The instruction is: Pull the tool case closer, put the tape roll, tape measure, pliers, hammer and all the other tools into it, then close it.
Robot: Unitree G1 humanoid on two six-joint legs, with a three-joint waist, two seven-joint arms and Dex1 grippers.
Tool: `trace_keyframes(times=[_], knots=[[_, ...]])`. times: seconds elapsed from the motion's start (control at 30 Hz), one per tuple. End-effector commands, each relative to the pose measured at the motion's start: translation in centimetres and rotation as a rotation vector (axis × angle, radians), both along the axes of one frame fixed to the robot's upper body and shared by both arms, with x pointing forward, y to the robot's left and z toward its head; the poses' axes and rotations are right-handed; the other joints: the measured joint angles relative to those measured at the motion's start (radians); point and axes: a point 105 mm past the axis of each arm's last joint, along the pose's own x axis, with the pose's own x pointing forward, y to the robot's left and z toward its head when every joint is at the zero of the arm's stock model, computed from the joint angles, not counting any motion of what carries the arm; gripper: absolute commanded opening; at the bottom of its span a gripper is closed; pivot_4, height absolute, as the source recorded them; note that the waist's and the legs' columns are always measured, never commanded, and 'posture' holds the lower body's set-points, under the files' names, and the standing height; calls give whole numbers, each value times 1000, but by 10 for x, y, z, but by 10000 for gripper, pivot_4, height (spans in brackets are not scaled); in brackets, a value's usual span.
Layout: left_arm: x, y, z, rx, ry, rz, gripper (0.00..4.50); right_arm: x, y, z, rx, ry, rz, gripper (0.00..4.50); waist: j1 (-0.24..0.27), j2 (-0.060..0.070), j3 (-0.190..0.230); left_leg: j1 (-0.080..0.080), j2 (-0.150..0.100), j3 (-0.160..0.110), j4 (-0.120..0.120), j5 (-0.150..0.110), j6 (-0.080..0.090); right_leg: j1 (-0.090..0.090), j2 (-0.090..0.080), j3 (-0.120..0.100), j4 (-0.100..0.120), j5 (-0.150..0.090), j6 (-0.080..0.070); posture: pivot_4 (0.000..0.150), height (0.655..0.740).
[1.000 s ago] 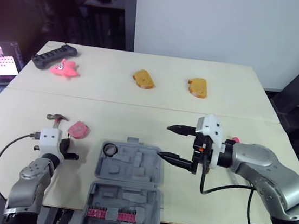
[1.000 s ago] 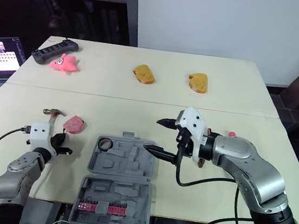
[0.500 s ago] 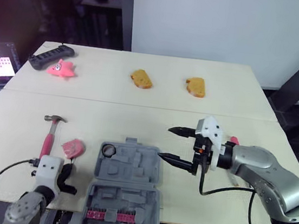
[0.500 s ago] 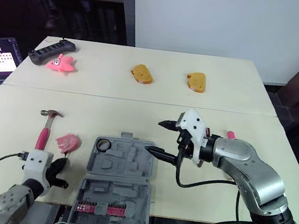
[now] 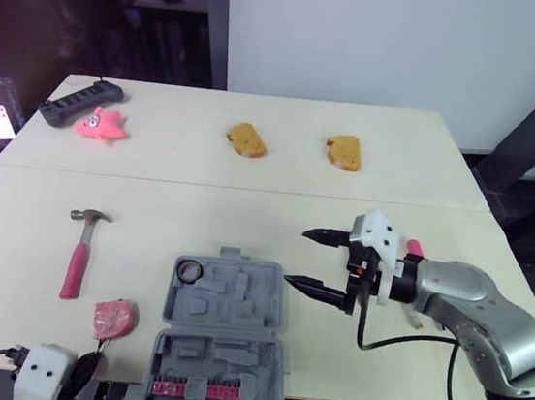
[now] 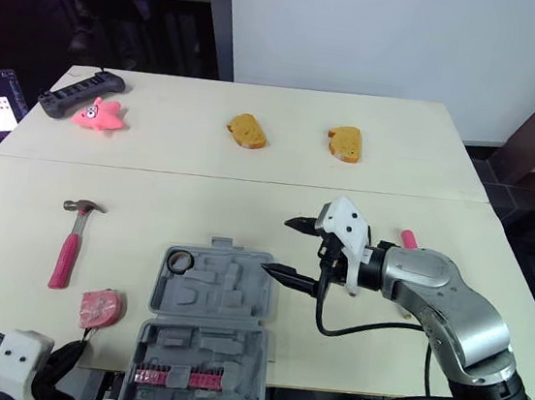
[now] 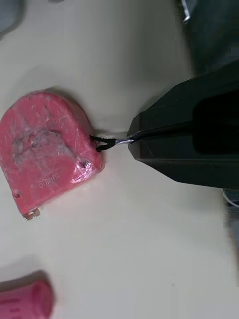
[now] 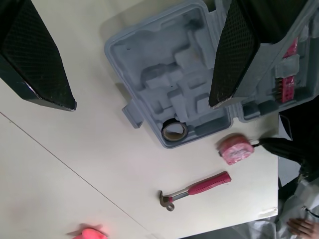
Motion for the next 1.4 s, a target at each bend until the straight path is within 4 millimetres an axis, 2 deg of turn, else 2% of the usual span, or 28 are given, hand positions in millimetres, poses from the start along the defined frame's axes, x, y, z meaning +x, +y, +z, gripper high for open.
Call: trace_keyframes(times=[0.03, 0.3, 0.33, 0.37, 0.47, 0.6, 0.73, 0.83, 0.93, 1.13, 1.3, 1.4], knots=[[-23, 17, -12, 23, 93, 27, 270, -2, 1, 9, 19, -35, 20, 45000, 0, 0, 0, 0, 0, 0, 0, 0, 0, 0, 0, 0, 0, 0, 0, 1500, 7400], [-21, 21, -14, 29, 84, 14, 270, -5, 2, 8, 33, -32, 25, 45000, 0, 0, 0, 0, 0, 1, -1, 0, 0, -1, 0, 1, 0, 0, 0, 1500, 7400], [-20, 21, -13, 30, 78, 13, 5642, -5, 2, 8, 34, -32, 26, 45000, 0, 0, 0, 0, 0, 1, 0, 0, 0, -1, 0, 1, 0, 0, 0, 1500, 7400], [-18, 22, -11, 30, 67, 5, 8171, -6, 1, 9, 36, -31, 27, 45000, 0, 0, 0, 0, 0, 1, 0, 0, 0, -1, 0, 1, 0, 0, 0, 1500, 7400], [-14, 23, -2, 12, 39, -28, 22956, -7, 1, 9, 41, -29, 34, 45000, 0, 0, 0, 0, 0, 1, 0, 0, 0, -1, 0, 1, 1, 0, 0, 1500, 7400], [-6, 33, 32, 10, -18, -122, 44266, -11, 0, 9, 41, -24, 62, 45000, 2, -4, 1, -1, 0, 1, 0, 0, 0, -1, 0, 2, 1, 0, 0, 1500, 7400], [3, 37, 63, -33, -44, -260, 44266, -14, 0, 9, 43, -21, 91, 45000, 8, -6, 2, -1, 0, 1, 0, 0, 0, -2, 0, 2, 1, 0, 0, 1500, 7400], [13, 39, 90, -75, -43, -444, 44266, -16, 2, 9, 44, -18, 122, 45000, 12, -6, 3, -1, 0, 1, 0, 0, 0, -2, 0, 1, 2, 1, -1, 1500, 7400], [28, 48, 100, -8, 45, -686, 44266, -16, 6, 8, 39, -26, 152, 45000, 23, -5, 3, -1, 0, 1, 1, 0, 0, -4, 1, 1, 5, 1, -1, 1500, 7400], [58, 50, 99, 48, 115, -957, 44266, -15, 14, 7, 42, -39, 172, 45000, 22, -4, 4, -1, 0, 3, 0, 0, 0, -5, 1, 2, 6, 1, -2, 1500, 7400], [77, 48, 81, 116, 120, -1029, 44266, -16, 18, 7, 49, -53, 148, 45000, 22, -4, 4, -2, 1, 3, -1, 0, 0, -6, 1, 2, 8, 2, 0, 1500, 7400], [78, 45, 67, 136, 129, -1067, 44266, -17, 17, 6, 46, -59, 114, 45000, 23, -4, 4, -3, 1, 3, -2, 0, 0, -8, 2, 2, 8, 3, 2, 1500, 7400]])
